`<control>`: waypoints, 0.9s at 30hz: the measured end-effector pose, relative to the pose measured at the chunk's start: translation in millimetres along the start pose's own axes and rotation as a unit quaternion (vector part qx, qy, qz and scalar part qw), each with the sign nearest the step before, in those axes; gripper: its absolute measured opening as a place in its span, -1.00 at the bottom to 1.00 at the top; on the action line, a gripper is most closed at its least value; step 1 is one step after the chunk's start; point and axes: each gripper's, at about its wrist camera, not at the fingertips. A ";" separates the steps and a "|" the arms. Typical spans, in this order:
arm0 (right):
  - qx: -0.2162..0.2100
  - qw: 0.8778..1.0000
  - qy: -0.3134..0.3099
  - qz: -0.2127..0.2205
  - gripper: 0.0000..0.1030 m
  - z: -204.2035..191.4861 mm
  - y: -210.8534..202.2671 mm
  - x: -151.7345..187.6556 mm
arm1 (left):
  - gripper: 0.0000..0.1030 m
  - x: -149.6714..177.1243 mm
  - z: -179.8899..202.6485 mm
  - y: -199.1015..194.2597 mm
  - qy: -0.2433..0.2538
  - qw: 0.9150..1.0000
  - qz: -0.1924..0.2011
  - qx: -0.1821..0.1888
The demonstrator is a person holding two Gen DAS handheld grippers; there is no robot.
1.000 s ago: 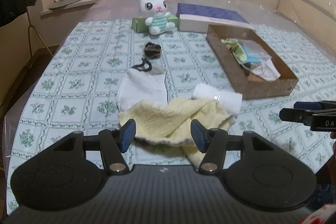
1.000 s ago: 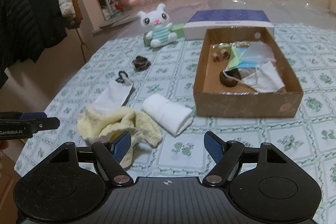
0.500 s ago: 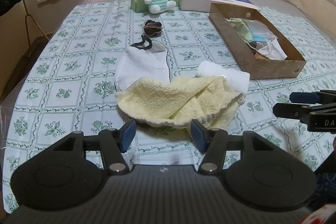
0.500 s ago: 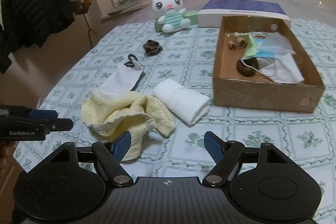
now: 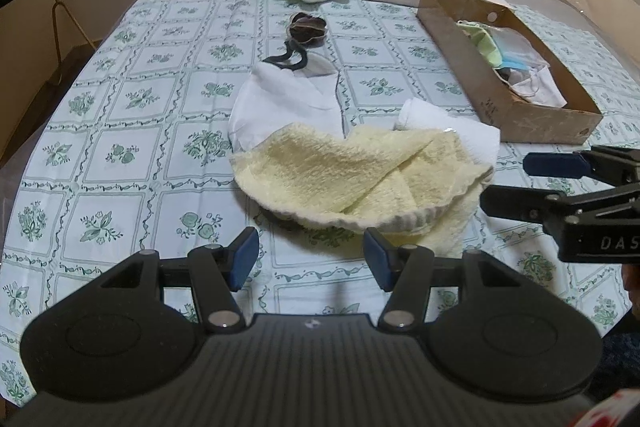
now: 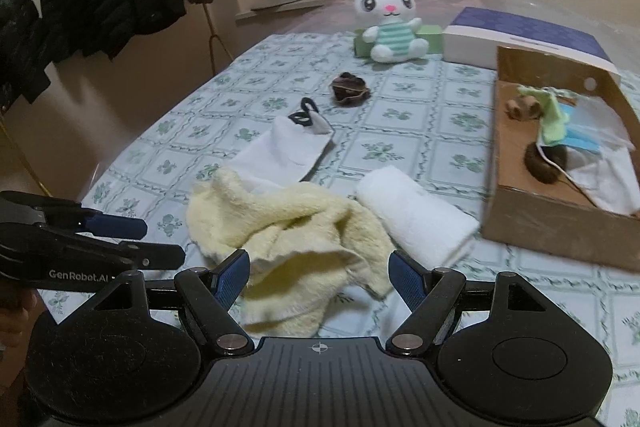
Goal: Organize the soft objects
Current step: 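Lower the right tool onto the yellow towel and close it on the towel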
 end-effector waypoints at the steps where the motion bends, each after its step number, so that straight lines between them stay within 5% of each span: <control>1: -0.002 1.000 -0.003 -0.001 0.48 -1.7 4.0 -0.5 | 0.06 0.6 -2.0 1.2 -0.002 1.000 -0.001 -0.001; 15: 0.015 0.998 -0.040 -0.038 0.48 -10.7 66.8 16.2 | 0.05 9.2 -38.3 15.0 -0.034 0.999 -0.012 -0.038; 17: 0.010 0.998 -0.037 -0.042 0.22 -7.2 68.7 24.0 | 0.05 11.1 -41.8 16.3 -0.038 0.998 -0.015 -0.041; 18: -0.001 0.998 -0.037 -0.046 -0.31 -6.1 68.5 27.3 | 0.06 11.9 -42.8 16.9 -0.039 0.998 -0.016 -0.042; 19: -0.016 0.998 -0.032 -0.053 -0.53 -5.1 68.2 29.9 | 0.06 12.5 -43.3 17.6 -0.040 0.998 -0.017 -0.043; 27: -0.028 0.999 -0.034 -0.023 -0.67 6.9 17.1 27.6 | 0.05 12.9 -40.1 13.2 -0.038 0.998 -0.012 -0.043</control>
Point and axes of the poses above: each gripper's, at about its wrist camera, not at the fingertips, and y roughly the way its jaws point, z to its right, x to its underside, and after that the axes turned 15 degrees about z, right-handed
